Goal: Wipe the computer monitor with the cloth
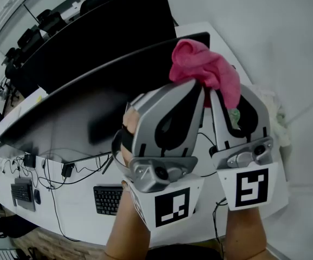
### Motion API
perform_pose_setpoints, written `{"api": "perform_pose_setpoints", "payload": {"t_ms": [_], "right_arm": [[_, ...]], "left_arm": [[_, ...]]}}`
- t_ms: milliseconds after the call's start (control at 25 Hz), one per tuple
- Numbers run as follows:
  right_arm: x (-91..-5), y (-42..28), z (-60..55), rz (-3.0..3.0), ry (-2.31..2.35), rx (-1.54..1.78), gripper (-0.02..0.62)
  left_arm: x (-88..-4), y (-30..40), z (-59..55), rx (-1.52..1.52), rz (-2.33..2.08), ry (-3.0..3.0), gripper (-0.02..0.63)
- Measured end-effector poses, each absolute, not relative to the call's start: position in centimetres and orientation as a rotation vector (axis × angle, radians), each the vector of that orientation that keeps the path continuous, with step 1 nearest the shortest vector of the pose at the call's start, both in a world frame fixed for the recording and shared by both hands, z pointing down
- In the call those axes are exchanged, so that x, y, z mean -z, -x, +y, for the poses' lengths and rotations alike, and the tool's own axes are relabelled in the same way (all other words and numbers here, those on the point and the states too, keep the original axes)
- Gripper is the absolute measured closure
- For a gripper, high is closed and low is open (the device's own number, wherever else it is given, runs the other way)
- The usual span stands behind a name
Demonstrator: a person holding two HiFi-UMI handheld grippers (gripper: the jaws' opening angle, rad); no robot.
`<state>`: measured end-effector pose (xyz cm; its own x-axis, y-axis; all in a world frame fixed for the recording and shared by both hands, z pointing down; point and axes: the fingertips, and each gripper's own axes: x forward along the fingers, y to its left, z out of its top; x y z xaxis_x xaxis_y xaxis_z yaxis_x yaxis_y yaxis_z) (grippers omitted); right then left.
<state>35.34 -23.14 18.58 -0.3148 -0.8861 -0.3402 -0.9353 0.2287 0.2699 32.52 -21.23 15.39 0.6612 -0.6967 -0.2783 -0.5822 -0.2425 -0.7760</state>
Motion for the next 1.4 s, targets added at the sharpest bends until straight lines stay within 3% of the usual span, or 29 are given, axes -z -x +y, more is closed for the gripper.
{"api": "perform_pose_setpoints", "payload": {"t_ms": [1400], "right_arm": [[-35.4, -35.8, -23.6, 2.471, 1.863, -0.244, 0.532]], "left_arm": [[-31.2, -31.8, -23.0, 0.359, 1.051, 2.13, 0.6]]}}
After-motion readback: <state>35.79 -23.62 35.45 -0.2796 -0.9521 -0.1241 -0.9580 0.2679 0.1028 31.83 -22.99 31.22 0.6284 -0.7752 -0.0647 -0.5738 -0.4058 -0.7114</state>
